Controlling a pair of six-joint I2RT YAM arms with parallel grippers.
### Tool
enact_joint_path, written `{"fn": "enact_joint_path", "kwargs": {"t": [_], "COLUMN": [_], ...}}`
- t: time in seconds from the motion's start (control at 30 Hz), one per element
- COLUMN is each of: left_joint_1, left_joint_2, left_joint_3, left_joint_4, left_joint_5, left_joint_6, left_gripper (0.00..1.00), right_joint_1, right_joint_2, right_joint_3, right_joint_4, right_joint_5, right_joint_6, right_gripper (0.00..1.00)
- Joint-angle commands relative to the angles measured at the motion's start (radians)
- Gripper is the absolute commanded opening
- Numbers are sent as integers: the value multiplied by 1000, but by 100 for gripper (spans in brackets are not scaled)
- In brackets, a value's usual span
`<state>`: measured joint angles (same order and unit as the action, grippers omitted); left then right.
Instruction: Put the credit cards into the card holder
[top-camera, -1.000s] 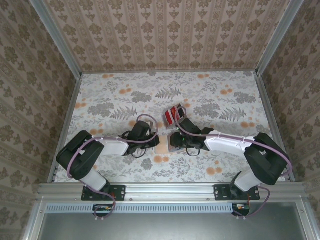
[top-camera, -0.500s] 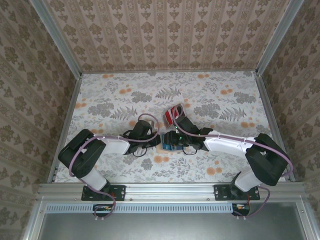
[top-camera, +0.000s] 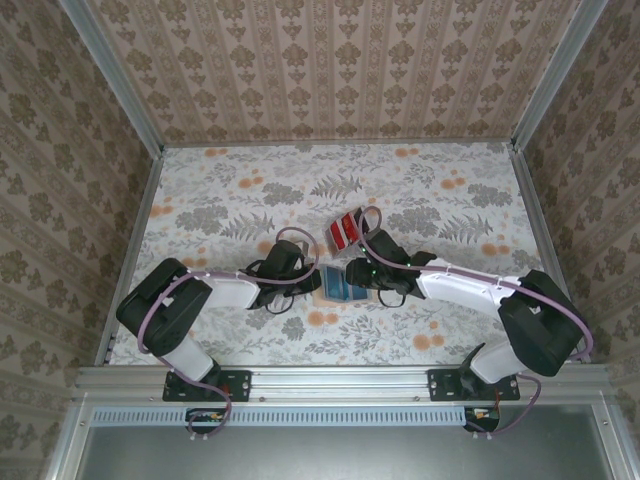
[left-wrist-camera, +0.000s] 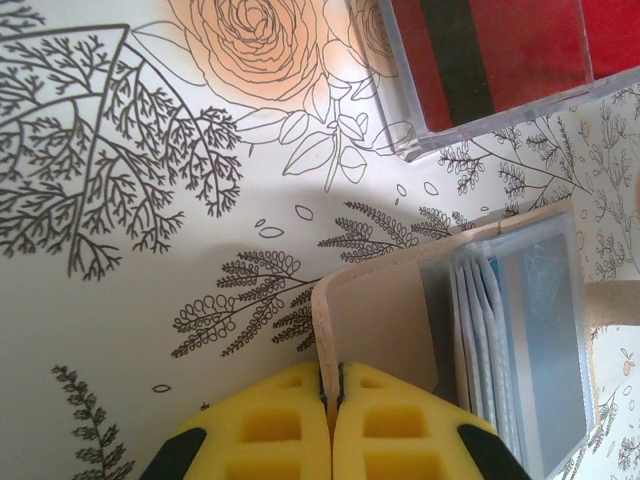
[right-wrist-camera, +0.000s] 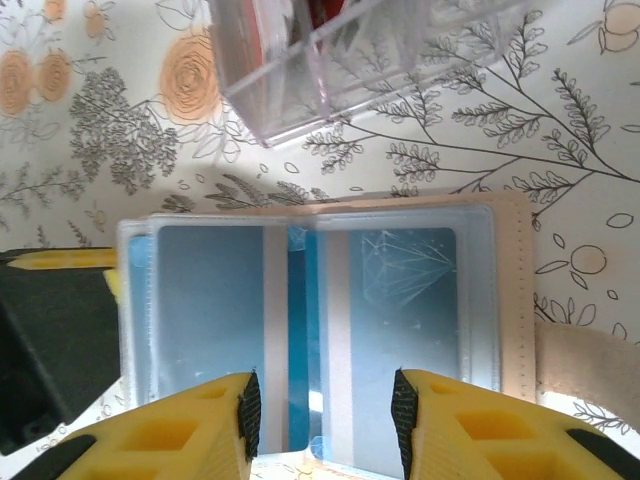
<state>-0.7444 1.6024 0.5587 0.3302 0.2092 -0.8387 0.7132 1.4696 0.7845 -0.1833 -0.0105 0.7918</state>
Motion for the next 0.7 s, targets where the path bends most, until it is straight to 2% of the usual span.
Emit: {"fn": "enact_joint_path", "kwargs": {"t": [0.0, 0.37, 0.67], "left_joint_1": [0, -2, -2], "left_joint_2": [4, 0, 5], "left_joint_3": [-5, -27, -13], "left_joint_4": [-56, -50, -65], "left_joint_5": [2, -6, 0], "left_joint_6": [4, -4, 6], "left_gripper": [0, 0, 0], "right_joint_1": [-3, -1, -2], "right_joint_2": [51, 135, 96], "right_joint_3": [-9, -17, -21], "right_joint_4": [-6, -10, -71], "right_joint_5": [15, 35, 119], "right_joint_6": [-2, 6, 0], "right_gripper": [44, 45, 50]}}
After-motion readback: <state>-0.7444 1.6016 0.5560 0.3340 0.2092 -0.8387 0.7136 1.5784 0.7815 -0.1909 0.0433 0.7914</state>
